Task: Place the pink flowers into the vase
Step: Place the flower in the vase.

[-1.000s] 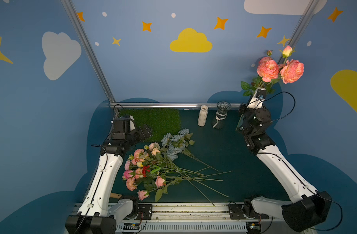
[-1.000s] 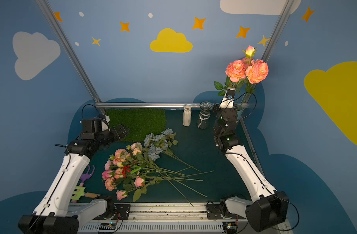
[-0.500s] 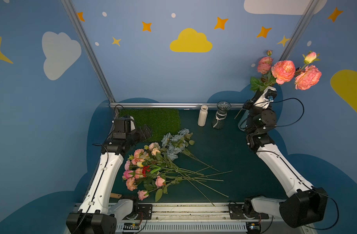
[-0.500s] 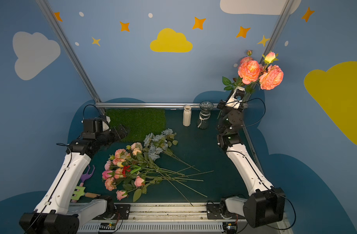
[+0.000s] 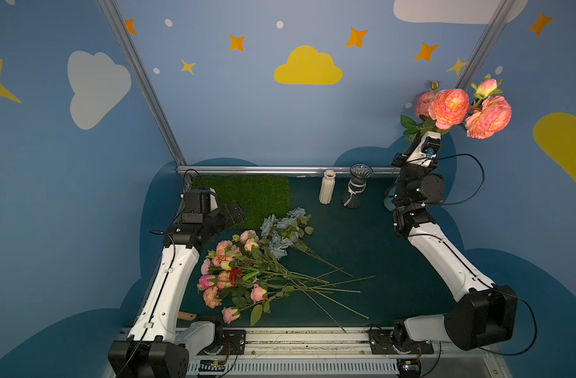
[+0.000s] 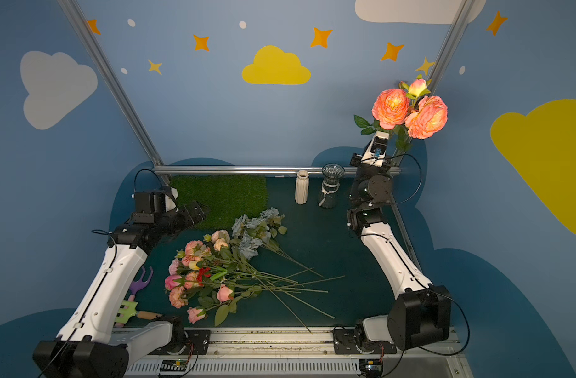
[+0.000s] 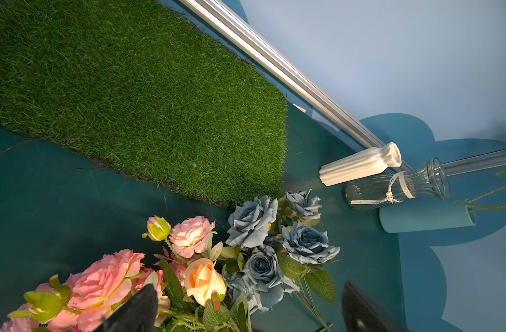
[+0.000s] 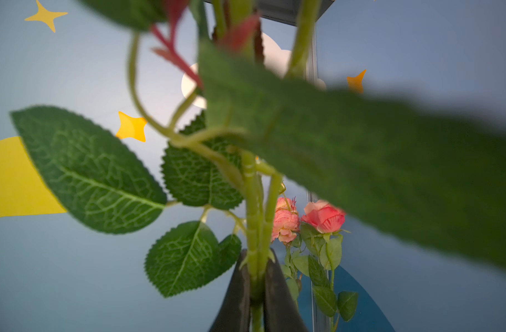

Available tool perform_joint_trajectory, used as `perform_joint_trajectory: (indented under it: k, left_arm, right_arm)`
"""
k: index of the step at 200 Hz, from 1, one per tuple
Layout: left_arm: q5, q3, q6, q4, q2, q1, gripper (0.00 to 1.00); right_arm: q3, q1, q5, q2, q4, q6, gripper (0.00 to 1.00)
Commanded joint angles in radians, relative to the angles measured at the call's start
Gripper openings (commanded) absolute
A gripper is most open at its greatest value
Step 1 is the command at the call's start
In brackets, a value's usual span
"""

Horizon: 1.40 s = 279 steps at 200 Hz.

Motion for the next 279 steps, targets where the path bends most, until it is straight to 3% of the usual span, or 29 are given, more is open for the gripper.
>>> perform_joint_trajectory:
  k: [1,125,244,279]
  left_arm:
    - [0.022,-0.011,-0.005,0.014,0.008,0.005,1.0]
    - [0.024,-0.011,-0.007,0.016,-0.005,0.004,1.0]
    - [0.024,-0.011,-0.004,0.016,-0.005,0.004,1.0]
    - [0.027,-0.012,-0.005,0.017,-0.005,0.004,1.0]
  right_arm:
    - [0.045,-0.005,-0.003,-0.01,0.082,-0.079,0.0]
    - [0.163,-0.037,0.111,0.026,-0.095,-0.105,0.0]
    - [0.046,-0.088,0.098,0.094,-0.049,-0.028,0.0]
    - [0.026,-0.096,0.157,0.158,-0.027,-0.02,0.0]
